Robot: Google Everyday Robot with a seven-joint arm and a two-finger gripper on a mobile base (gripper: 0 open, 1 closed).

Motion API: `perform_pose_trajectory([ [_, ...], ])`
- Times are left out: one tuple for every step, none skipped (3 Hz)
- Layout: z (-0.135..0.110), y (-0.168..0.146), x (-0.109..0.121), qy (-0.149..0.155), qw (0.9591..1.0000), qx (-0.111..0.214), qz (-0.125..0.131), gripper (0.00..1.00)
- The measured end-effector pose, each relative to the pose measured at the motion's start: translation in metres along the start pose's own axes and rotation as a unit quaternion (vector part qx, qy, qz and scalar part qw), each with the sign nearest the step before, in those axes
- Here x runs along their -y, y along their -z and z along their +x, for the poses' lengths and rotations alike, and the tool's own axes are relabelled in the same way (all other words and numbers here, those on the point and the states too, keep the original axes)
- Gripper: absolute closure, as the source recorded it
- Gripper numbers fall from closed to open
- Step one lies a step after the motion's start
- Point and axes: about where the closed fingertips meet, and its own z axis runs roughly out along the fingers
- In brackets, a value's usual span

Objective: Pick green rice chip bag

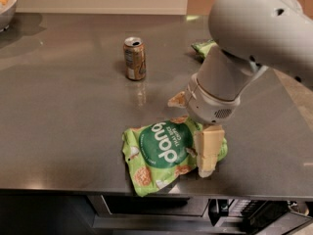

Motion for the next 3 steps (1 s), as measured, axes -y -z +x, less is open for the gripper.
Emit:
perform_pose_trajectory([
  [-0.002, -0.010, 0.000, 0.014, 0.9997, 0.001, -0.020, 0.18],
  [-0.004, -0.008, 0.001, 0.023, 0.9994, 0.006, -0.027, 0.41],
  [-0.005, 0.006, 0.003, 0.027, 0.9992, 0.015, -0.027, 0.65],
])
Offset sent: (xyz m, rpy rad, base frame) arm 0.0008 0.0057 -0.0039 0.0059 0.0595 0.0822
